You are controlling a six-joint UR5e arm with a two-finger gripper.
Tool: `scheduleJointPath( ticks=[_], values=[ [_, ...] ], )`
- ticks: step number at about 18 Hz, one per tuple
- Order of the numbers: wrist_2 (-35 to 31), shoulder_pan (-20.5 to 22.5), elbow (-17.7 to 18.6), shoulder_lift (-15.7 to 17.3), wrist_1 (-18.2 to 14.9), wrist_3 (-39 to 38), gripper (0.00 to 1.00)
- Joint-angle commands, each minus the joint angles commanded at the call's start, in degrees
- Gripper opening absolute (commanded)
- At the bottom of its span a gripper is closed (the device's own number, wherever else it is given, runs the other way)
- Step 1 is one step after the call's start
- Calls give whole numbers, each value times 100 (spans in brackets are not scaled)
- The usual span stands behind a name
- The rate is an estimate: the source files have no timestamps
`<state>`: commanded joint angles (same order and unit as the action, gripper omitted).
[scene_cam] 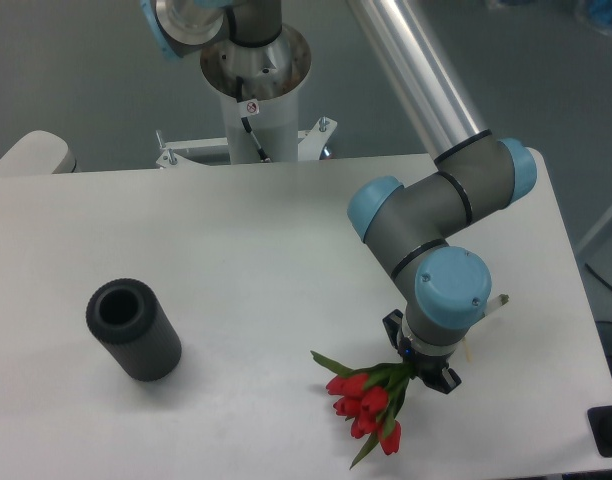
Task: Insert the flowers into the vase
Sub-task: 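Carry the red tulip bunch in the gripper toward the black vase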
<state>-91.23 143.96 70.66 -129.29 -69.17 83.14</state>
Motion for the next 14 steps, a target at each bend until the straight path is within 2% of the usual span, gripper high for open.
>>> scheduleJointPath(
  ticks=[8,14],
  values=[
    [-9,-158,88,44,-9,-131,0],
    [44,-342,123,97,-44,-763,1]
  ],
)
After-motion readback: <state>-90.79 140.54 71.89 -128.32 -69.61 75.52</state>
